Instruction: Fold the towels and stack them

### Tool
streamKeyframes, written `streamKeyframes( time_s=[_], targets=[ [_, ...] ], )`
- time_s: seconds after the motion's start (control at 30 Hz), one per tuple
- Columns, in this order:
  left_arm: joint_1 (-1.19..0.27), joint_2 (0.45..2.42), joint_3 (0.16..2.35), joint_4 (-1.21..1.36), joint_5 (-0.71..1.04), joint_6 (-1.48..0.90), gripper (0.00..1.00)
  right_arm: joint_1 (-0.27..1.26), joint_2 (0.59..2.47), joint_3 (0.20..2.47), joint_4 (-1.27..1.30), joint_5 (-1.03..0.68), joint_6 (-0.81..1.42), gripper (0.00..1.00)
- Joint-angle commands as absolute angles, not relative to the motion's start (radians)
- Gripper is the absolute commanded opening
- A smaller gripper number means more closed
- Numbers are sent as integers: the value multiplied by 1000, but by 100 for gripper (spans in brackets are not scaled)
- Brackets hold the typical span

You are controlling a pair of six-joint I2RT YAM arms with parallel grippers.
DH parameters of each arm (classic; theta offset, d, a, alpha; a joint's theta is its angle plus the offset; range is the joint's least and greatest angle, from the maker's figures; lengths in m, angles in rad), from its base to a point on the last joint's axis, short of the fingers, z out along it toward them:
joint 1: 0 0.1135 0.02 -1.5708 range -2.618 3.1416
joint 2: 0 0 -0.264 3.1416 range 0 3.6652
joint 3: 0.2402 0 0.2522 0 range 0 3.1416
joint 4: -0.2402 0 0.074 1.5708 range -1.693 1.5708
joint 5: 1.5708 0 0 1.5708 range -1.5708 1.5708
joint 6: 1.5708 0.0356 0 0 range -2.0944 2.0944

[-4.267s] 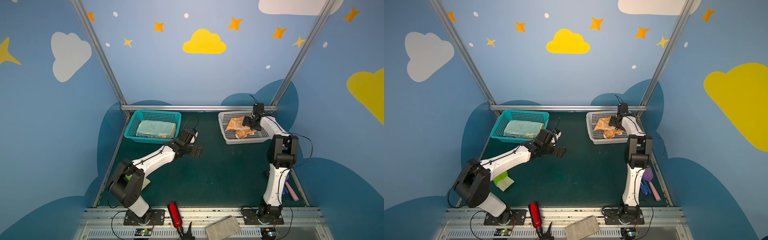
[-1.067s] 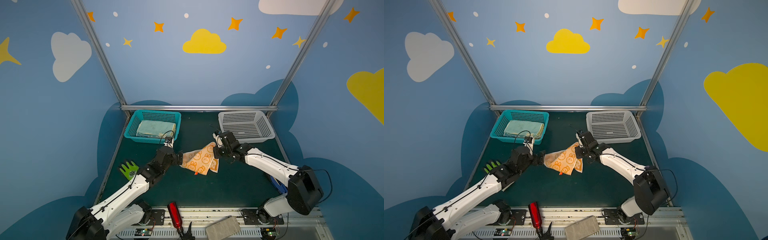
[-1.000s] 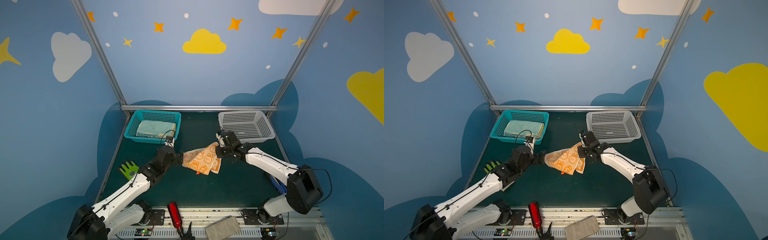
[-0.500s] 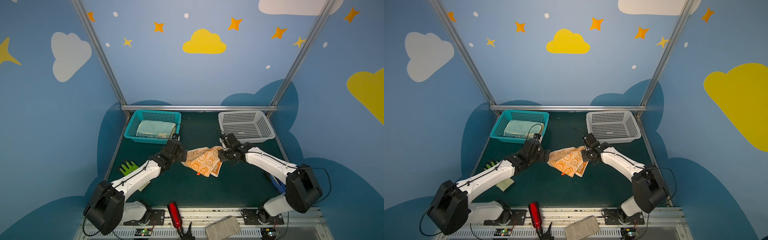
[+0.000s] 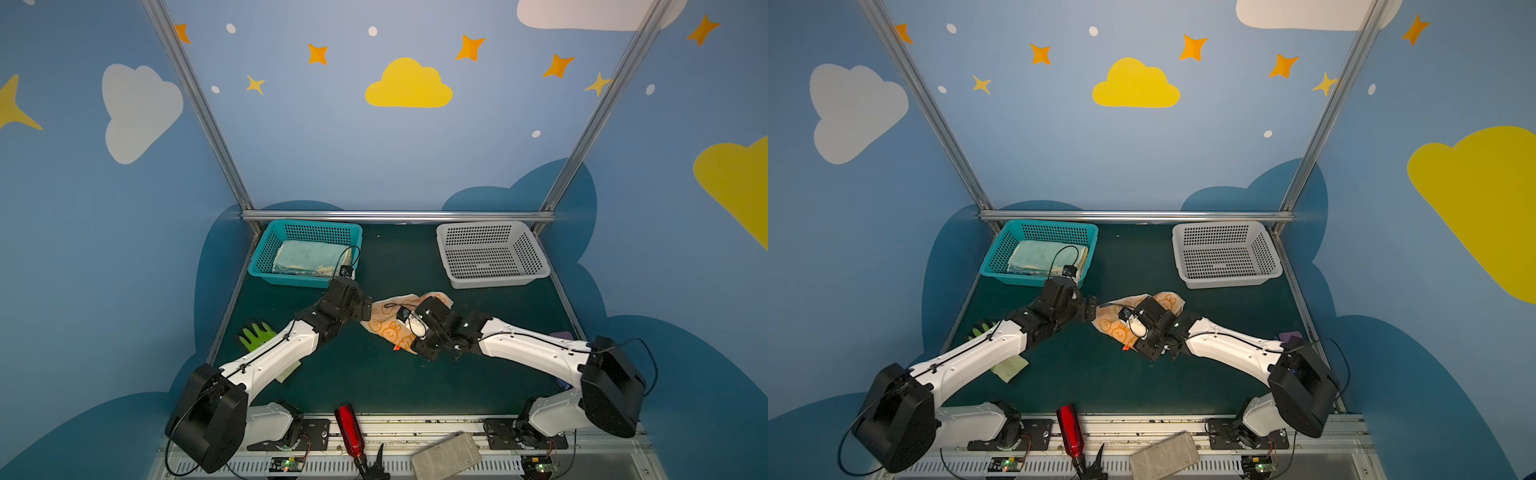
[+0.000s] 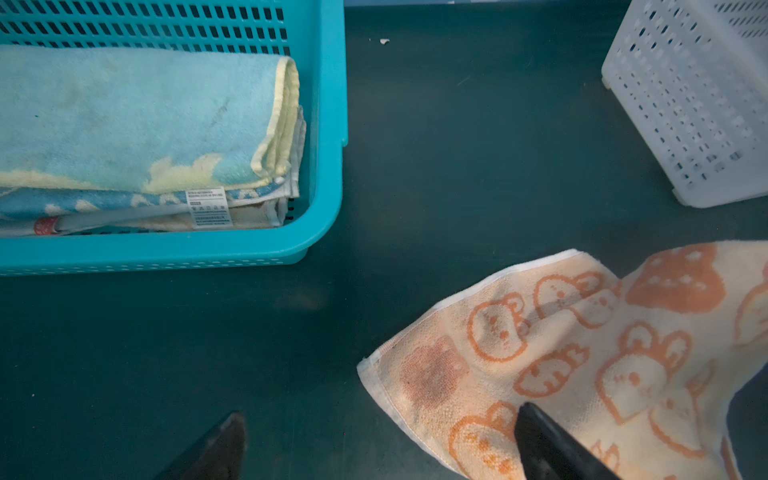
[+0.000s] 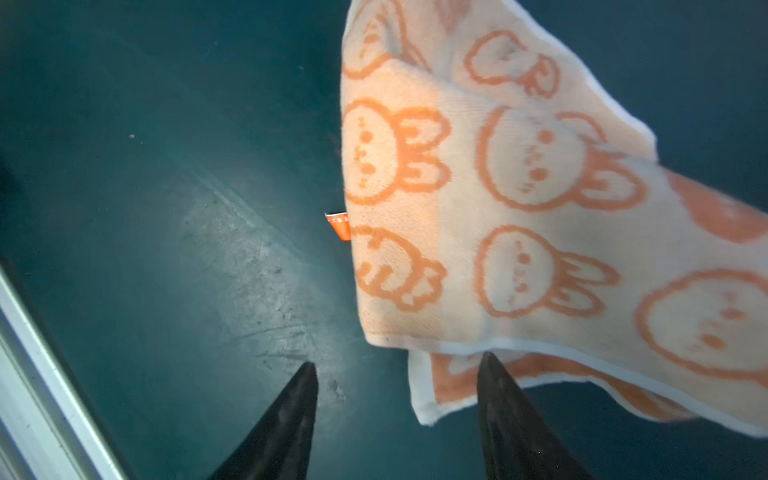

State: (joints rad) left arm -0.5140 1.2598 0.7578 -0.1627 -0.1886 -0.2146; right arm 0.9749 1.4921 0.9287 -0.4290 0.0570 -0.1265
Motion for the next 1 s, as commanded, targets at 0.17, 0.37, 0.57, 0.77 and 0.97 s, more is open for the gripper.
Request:
streamKeyframes(
  time_s=[0.17, 0.37, 0.57, 0.77, 0.97],
  targets=[
    [-488, 1178, 709, -164, -210, -224, 100, 992, 1672, 948, -283, 29, -73, 49],
    [-471, 1137, 683, -164, -217, -221, 100, 992, 1722, 958, -254, 43, -47, 29],
    [-462, 1126, 676, -164, -216, -217, 100, 981, 1714, 960, -264, 82, -40, 0],
    [-462, 1138, 683, -168, -195, -191, 100, 905, 1601, 966, -290, -54, 8, 0],
    [-460, 1171, 708, -183, -149, -97, 100, 774, 1472, 986, -358, -136, 80, 0]
  ],
)
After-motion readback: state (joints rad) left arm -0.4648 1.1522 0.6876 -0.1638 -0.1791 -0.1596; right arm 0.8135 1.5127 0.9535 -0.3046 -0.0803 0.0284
